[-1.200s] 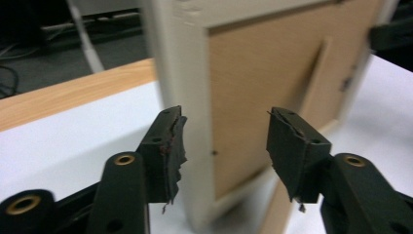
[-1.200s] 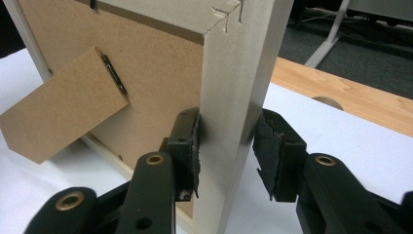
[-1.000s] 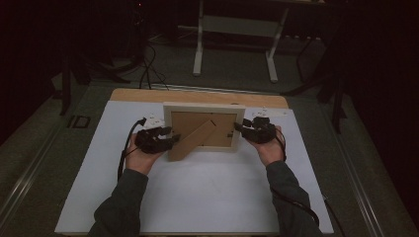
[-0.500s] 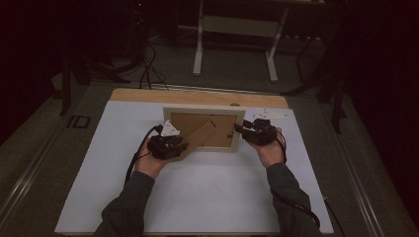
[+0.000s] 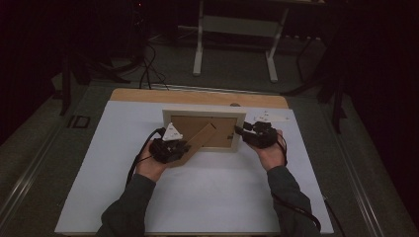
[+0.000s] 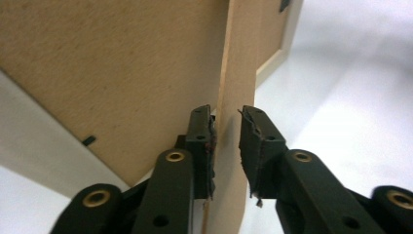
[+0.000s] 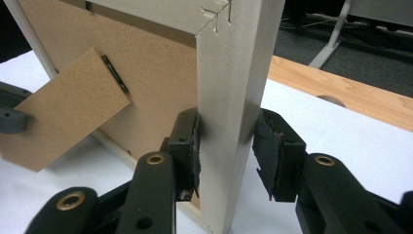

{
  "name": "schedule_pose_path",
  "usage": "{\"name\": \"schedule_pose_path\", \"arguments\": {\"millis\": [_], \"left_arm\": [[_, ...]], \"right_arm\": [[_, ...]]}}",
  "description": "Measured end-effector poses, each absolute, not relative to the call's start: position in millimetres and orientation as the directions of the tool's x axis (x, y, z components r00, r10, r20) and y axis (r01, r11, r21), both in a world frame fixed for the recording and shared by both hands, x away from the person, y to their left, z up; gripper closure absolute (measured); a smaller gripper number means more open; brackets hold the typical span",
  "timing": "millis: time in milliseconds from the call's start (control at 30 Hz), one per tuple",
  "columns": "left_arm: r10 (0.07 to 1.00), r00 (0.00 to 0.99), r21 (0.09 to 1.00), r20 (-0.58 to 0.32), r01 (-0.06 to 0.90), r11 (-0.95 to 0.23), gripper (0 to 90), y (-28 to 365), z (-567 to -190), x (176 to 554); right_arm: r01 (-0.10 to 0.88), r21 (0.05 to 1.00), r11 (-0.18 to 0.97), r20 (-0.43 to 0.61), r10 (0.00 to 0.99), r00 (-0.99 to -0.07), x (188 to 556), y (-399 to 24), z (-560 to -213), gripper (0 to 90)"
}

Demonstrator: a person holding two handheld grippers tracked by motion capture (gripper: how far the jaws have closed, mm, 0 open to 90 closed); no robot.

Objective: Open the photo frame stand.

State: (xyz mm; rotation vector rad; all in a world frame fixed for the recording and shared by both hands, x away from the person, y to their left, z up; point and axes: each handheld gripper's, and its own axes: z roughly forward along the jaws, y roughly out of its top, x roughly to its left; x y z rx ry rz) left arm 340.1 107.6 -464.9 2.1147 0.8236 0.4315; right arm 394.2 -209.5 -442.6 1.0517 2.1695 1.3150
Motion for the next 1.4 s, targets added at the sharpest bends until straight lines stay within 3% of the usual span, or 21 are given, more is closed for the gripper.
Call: {"name": "schedule_pose_path", "arguments": {"millis": [1400], "left_arm": [[0.644,0.765,0.803,0.014,0.375,-0.462,83.9,99,-475,304]], "right_arm": [[0.303,0.888,0.345,-0.077,0.762,-0.643,354,-208,-449,62.4]]}}
